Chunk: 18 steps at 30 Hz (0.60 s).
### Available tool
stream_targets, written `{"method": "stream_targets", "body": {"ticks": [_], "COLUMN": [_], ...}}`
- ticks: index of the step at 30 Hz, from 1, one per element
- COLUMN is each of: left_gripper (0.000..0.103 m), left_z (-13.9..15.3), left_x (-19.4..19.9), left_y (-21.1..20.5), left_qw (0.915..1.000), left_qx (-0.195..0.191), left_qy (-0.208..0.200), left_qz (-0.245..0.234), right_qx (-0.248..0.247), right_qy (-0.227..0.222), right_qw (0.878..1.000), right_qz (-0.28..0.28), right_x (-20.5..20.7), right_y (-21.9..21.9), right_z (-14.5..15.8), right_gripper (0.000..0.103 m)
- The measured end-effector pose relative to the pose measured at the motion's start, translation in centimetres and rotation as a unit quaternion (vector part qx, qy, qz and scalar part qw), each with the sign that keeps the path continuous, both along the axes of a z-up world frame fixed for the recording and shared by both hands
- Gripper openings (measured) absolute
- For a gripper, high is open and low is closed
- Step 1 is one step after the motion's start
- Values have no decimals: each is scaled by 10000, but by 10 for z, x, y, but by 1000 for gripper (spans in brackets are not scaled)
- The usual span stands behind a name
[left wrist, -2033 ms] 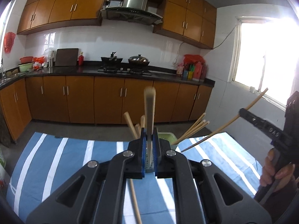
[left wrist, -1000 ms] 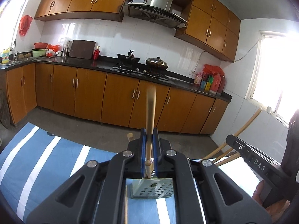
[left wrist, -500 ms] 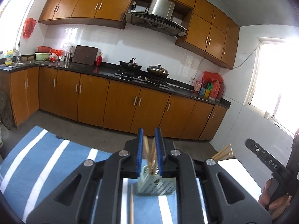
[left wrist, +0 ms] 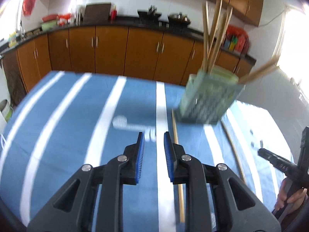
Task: Organize utensils
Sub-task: 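Move both open tools back down to the chopsticks on the cloth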
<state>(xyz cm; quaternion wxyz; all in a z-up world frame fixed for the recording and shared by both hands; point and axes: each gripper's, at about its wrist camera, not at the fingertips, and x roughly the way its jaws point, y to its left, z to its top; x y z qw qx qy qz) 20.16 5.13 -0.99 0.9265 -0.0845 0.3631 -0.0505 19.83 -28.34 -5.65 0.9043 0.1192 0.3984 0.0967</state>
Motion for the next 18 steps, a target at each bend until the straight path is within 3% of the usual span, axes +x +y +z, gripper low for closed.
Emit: {"method": "stream_targets", "body": {"ticks": [7,15,18], "left_gripper": [24,25,25], "left_z": [-25,-37,-41], "left_x": [-6,-3,-2], "left_y": [-17,-35,-40], "left_qw": [9993,9981,9977], "left_qx": [-22,30,62], "left_qy": [310,447,491], "left_qz": [-225,-419,-471], "right_qx": [-378,-786,-795], "right_qy": [180,191,179], "right_qw": [9988,9964,9966], "right_qz": [264,235,93], "right_x": [-2,0,0], "right_y": [34,40,33], "right_z": [-24,-36,-38], "right_gripper": [30,8,8]}}
